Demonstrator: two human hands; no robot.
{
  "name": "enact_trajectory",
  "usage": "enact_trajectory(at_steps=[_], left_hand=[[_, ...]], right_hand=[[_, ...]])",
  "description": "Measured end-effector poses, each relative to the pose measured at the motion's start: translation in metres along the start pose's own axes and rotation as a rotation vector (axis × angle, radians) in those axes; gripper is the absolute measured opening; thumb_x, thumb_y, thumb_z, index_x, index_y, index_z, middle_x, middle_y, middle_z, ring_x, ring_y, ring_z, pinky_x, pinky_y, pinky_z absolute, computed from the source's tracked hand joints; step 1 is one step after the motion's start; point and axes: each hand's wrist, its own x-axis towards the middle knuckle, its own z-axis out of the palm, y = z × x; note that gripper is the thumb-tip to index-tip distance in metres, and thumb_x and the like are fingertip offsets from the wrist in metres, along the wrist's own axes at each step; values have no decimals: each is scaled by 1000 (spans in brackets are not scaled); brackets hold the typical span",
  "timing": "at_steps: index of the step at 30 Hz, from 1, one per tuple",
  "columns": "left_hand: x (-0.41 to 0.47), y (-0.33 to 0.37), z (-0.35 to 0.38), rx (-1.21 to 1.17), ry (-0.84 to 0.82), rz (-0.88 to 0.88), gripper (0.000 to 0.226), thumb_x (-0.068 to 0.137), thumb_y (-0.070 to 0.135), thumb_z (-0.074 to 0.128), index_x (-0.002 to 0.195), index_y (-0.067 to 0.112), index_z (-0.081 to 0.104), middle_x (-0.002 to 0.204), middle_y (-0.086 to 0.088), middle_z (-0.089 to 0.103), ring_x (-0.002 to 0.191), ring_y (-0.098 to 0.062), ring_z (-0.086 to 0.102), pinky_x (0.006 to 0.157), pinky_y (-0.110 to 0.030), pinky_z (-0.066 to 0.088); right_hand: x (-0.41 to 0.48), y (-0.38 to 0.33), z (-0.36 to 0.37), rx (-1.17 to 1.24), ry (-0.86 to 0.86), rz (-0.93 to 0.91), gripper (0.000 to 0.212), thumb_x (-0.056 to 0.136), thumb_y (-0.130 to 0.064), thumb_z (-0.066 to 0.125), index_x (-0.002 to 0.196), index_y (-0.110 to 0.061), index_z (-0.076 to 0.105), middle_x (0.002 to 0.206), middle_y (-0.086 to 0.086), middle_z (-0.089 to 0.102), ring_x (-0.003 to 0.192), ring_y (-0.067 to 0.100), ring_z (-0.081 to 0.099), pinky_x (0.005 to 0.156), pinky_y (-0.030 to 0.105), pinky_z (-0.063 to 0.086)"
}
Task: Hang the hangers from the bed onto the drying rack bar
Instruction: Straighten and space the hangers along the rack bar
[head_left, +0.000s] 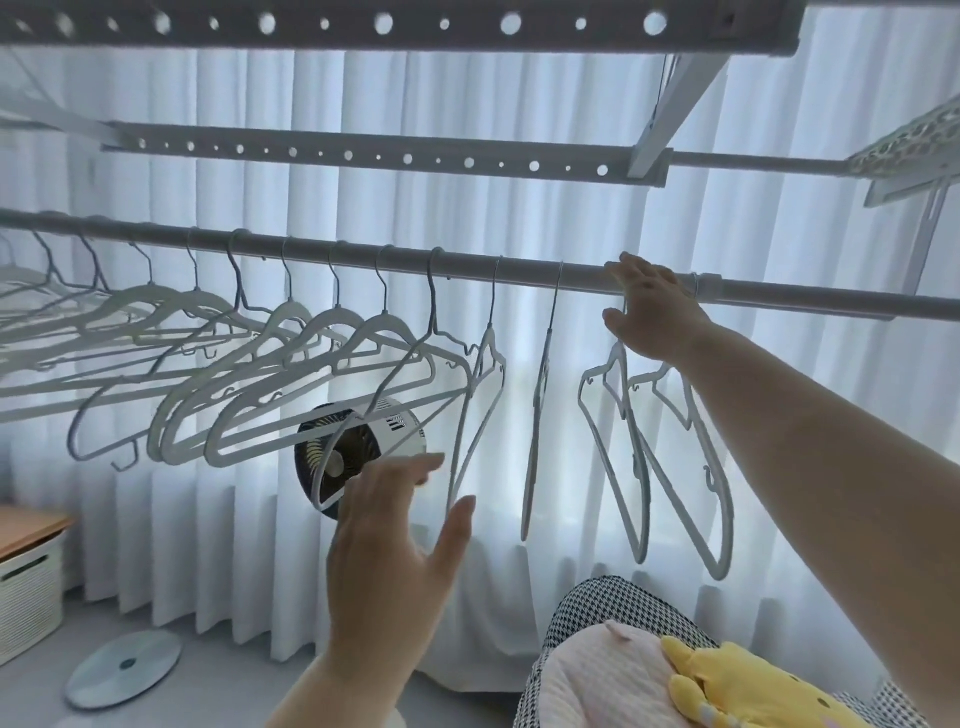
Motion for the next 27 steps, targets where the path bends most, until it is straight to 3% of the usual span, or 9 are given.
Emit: enact_trajectory(at_steps=[2, 4, 8, 11, 14, 20, 23, 25, 27], left_hand=[[5, -3, -2, 42, -123, -106, 47, 76, 46, 58, 118, 24, 51, 109, 1, 58, 103, -13, 52, 86, -26, 45], [7, -3, -1, 24, -275, -213, 58, 80, 40, 63, 132, 23, 43, 123, 7, 52, 112, -11, 50, 94, -26, 41], [8, -7, 3, 30, -374, -244, 52, 86, 33, 58, 134, 23, 41, 119, 12, 55, 90, 0, 49, 88, -19, 45], [9, -9, 6, 22, -377, -237, 34, 90, 26, 54, 123, 22, 53, 104, 14, 59, 82, -1, 51, 83, -18, 47], [9, -10, 7, 14, -358, -217, 29, 92, 24, 51, 120, 22, 56, 93, 15, 54, 77, -1, 51, 79, -16, 44], [8, -10, 8, -6, -369, -199, 29, 89, 27, 54, 117, 21, 57, 92, 16, 55, 86, -2, 56, 83, -23, 49], [7, -11, 3, -19, -358, -193, 45, 85, 43, 56, 125, 23, 52, 103, 14, 59, 93, -4, 55, 85, -24, 48], [7, -14, -4, 5, -310, -127, 54, 80, 58, 51, 118, 21, 59, 99, 12, 64, 86, -7, 58, 76, -25, 50], [9, -23, -12, 71, -175, -2, 46, 78, 54, 48, 100, 18, 67, 84, 8, 67, 75, -10, 62, 64, -21, 48]], right_hand=[[0, -6, 1, -13, -11, -3, 55, 94, -16, 40, 145, -14, 19, 156, 1, 10, 143, 23, 10, 116, 33, 8], [1, -12, 3, -19, -25, -3, 55, 94, -17, 40, 145, -13, 19, 157, 1, 9, 143, 24, 11, 116, 33, 9], [0, -18, 6, -11, -24, -5, 55, 93, -16, 42, 144, -14, 22, 156, 2, 13, 143, 27, 13, 115, 34, 11], [-3, -21, 8, -8, -26, -1, 55, 93, -17, 42, 145, -16, 22, 156, 1, 13, 142, 28, 14, 116, 34, 11], [-6, -22, 8, -12, -22, -5, 55, 93, -17, 43, 145, -16, 22, 155, 1, 15, 142, 29, 17, 116, 35, 12], [-11, -27, 11, -30, -30, -23, 55, 93, -19, 43, 144, -16, 23, 154, 2, 20, 140, 28, 21, 115, 34, 13], [-11, -29, 13, -37, -37, -24, 56, 93, -20, 43, 145, -16, 22, 156, 2, 15, 142, 27, 17, 116, 34, 11], [-10, -31, 13, -30, -33, -26, 56, 93, -20, 44, 145, -16, 22, 155, 1, 16, 141, 27, 17, 116, 34, 11], [-10, -35, 12, -17, -22, -33, 55, 93, -20, 44, 144, -16, 23, 154, 2, 21, 140, 26, 19, 115, 35, 13]])
